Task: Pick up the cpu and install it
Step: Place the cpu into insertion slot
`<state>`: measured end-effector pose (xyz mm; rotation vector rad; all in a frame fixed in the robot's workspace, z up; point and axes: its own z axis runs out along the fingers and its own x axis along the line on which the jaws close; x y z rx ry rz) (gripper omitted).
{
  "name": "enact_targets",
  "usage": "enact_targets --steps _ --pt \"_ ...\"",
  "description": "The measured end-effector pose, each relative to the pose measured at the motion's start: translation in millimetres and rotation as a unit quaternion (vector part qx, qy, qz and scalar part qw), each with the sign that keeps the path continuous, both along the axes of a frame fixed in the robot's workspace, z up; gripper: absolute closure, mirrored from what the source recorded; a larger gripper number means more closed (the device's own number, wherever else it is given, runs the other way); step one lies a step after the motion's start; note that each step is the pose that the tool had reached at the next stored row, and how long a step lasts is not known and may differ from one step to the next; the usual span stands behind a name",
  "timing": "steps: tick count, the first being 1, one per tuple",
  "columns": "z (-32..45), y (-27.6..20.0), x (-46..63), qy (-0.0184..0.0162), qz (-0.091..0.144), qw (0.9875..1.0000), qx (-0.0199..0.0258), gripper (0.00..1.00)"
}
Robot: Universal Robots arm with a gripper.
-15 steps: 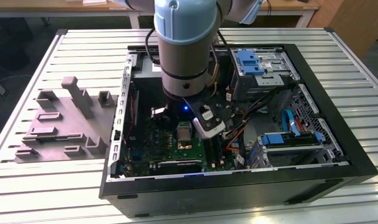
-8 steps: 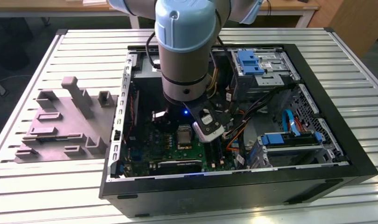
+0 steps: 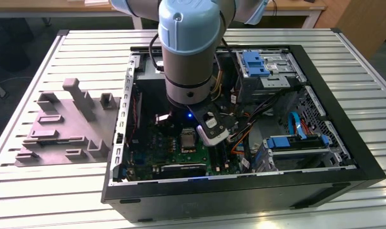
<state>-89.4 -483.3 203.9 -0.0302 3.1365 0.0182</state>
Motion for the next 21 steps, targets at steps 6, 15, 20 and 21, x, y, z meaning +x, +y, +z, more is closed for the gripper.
enact_targets --steps 6,15,20,21 --pt "-8.6 -0.1 0.0 0.0 0.0 1.0 -0.0002 0.53" --pt "-15.4 -0.1 -0.1 0.0001 0.0 1.0 -0.0004 0.53" --pt "-15.7 -0.1 0.4 0.0001 0.0 1.0 -0.0002 0.53" --pt "-15.7 -0.1 0.6 0.0 0.0 1.0 -0.0002 0.53"
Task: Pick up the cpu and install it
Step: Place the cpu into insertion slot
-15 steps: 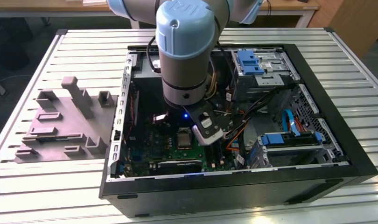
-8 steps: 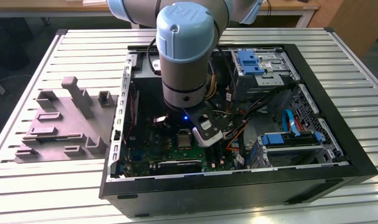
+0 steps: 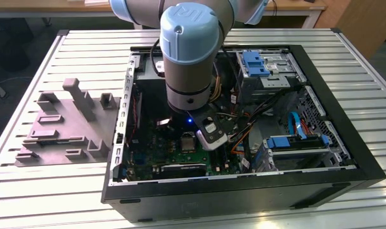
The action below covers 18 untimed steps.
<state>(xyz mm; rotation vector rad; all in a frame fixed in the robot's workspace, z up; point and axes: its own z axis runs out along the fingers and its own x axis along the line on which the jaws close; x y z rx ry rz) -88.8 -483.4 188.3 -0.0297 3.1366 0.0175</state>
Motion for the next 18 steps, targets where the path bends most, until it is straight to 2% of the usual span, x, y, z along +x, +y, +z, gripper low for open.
enact_targets --steps 18 --pt "-1.6 -0.1 0.6 0.0001 0.0 1.0 0.0001 0.53"
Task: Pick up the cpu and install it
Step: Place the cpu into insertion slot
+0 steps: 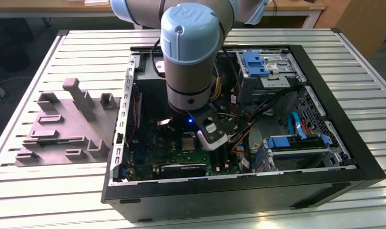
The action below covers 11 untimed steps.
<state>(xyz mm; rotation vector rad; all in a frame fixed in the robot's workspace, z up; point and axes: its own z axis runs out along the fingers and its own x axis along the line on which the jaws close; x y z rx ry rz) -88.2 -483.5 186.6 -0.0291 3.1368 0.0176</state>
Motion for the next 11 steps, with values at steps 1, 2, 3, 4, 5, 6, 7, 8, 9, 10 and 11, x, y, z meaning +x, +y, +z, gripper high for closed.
enact_targets --steps 1,2,3,4,5,6,7,8,9,10,11 --pt "-0.1 0.0 0.0 0.0 0.0 1.0 0.0001 0.53" --pt "-0.1 0.0 0.0 -0.0001 0.0 1.0 0.0001 0.53" --pt "-0.1 0.0 0.0 -0.0001 0.0 1.0 0.0001 0.53" --pt "-0.1 0.0 0.0 -0.0001 0.0 1.0 0.0001 0.53" --pt "-0.1 0.0 0.0 -0.0001 0.0 1.0 0.0001 0.53" --pt "-0.1 0.0 0.0 -0.0001 0.0 1.0 0.0001 0.53" --pt "-0.1 0.0 0.0 0.0 0.0 1.0 0.0001 0.53" --pt "-0.3 0.0 0.1 -0.0002 0.0 1.0 0.0002 0.53" --pt "-0.5 0.1 0.2 -0.0005 0.0 1.0 0.0004 0.52" --pt "-0.5 0.1 0.2 -0.0003 0.0 1.0 0.0004 0.52" --pt "-0.5 0.1 0.2 -0.0002 0.0 1.0 0.0004 0.46"
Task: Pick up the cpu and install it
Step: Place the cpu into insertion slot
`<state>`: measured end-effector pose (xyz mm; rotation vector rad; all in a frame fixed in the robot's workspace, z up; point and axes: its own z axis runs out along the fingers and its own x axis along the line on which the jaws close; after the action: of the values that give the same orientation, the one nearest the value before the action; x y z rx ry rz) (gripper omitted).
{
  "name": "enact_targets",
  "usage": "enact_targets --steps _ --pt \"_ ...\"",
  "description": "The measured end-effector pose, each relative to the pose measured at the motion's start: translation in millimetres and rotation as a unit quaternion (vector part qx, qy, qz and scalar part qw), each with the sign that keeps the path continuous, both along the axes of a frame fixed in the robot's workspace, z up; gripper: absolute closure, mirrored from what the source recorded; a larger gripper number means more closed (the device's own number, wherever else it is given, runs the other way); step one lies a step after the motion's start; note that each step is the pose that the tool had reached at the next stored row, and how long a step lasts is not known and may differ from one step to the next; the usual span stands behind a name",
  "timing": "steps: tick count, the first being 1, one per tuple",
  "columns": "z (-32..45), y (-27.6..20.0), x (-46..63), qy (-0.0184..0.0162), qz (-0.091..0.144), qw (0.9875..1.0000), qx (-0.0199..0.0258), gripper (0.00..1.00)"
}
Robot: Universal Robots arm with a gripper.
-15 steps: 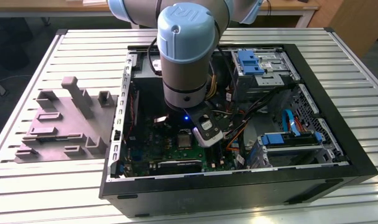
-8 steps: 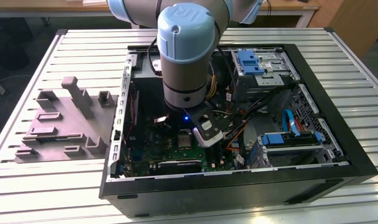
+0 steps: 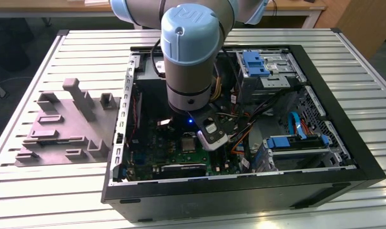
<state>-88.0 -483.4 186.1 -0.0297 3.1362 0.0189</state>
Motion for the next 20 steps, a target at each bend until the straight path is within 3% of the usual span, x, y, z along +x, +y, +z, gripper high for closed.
enact_targets --steps 7,10,20 --pt "1.5 0.0 -0.2 0.0001 0.0 1.0 0.0 0.46" --pt "2.0 -0.7 -0.2 0.0002 0.0 1.0 -0.0003 0.53" --pt "2.8 -2.7 -0.6 0.0001 -0.001 1.0 -0.0002 0.53"
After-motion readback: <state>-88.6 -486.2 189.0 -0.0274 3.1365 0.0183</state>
